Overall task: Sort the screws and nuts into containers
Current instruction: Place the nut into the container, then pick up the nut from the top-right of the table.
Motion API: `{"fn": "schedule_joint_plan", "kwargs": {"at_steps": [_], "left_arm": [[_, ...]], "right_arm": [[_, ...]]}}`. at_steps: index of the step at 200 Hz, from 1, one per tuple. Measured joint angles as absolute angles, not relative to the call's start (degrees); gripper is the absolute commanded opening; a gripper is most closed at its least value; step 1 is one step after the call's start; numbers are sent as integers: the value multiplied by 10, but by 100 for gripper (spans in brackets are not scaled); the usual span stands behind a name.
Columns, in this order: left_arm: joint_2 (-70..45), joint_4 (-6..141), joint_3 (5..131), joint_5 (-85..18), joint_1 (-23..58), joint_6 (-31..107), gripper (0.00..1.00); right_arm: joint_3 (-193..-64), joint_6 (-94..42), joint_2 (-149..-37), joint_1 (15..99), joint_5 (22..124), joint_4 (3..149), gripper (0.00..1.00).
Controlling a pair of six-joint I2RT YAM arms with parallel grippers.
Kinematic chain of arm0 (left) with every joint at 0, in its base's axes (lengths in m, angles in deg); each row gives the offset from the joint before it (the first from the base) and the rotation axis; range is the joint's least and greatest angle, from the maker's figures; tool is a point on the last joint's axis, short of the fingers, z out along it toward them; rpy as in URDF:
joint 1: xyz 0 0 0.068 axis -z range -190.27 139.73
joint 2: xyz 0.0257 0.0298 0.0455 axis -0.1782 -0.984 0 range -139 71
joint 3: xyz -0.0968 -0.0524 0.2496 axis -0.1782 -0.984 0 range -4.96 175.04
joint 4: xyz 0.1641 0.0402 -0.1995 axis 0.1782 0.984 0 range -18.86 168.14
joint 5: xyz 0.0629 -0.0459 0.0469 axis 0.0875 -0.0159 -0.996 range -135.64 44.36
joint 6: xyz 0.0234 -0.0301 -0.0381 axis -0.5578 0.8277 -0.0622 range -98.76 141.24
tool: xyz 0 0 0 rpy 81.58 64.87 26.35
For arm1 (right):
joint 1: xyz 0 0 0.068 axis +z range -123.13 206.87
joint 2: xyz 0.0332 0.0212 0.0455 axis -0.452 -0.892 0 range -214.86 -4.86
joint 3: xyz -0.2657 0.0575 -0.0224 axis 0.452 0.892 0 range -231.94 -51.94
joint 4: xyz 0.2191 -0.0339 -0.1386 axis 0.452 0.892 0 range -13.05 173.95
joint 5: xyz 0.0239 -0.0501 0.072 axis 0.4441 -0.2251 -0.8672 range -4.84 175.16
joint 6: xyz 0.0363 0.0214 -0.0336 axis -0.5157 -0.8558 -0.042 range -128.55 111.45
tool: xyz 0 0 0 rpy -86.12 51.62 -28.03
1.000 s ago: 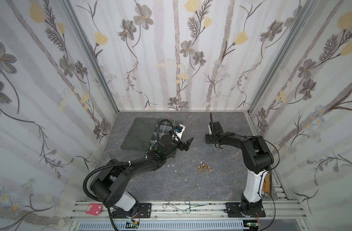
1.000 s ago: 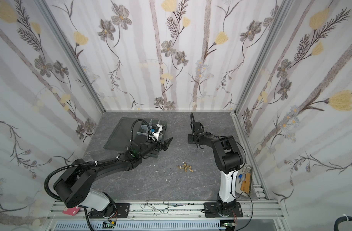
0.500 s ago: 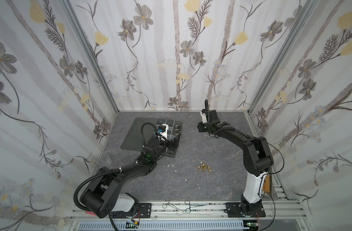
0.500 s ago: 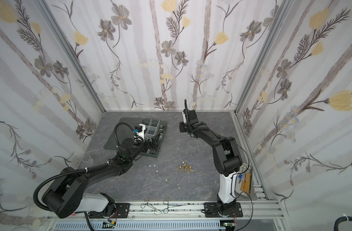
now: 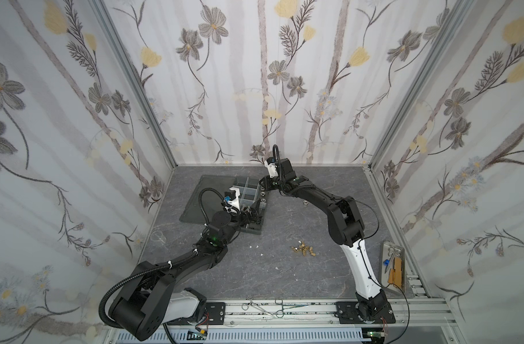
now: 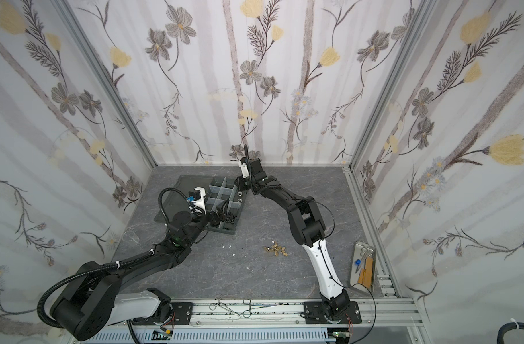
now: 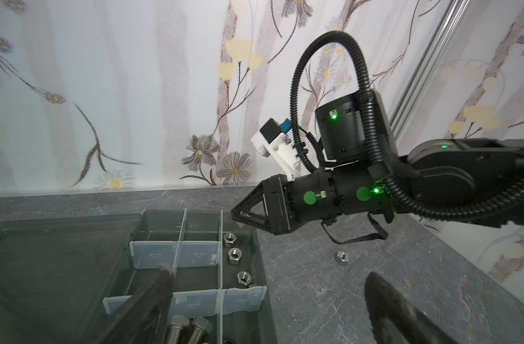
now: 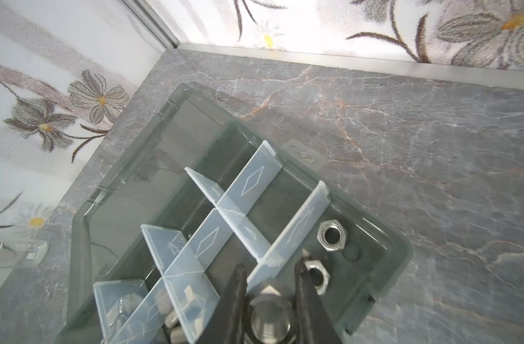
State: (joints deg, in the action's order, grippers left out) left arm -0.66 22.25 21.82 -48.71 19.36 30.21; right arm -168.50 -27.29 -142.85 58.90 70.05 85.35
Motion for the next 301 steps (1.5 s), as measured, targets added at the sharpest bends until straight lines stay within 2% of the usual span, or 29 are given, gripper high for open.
{"fn": "schedule_joint_plan", "kwargs": {"at_steps": [20, 32, 42, 82, 128, 169, 221, 301], "left_arm": [[11, 225, 217, -491, 194, 302, 100], [13, 227, 217, -493, 194, 302, 100], [13, 230, 217, -495, 194, 302, 100], [-7, 239, 233, -484, 194, 302, 100], [-45, 260, 285, -415, 217, 275, 100], [-104, 268, 327, -346, 262, 216, 100], [-156, 207, 332, -318, 271, 232, 100], [-148, 196, 332, -344, 271, 248, 100]], "right_arm": [[-1713, -280, -1450, 588, 711, 857, 39], [-1717, -285, -1450, 587, 716, 862, 53], [-1720, -286, -1448, 588, 717, 860, 58], [-1693, -279, -1399, 589, 720, 875, 56], [-1374, -275, -1152, 545, 750, 779, 60], [-1228, -275, -1095, 462, 807, 770, 60], [-1259, -237, -1160, 448, 837, 820, 61], [-1352, -226, -1252, 454, 875, 880, 62]]}}
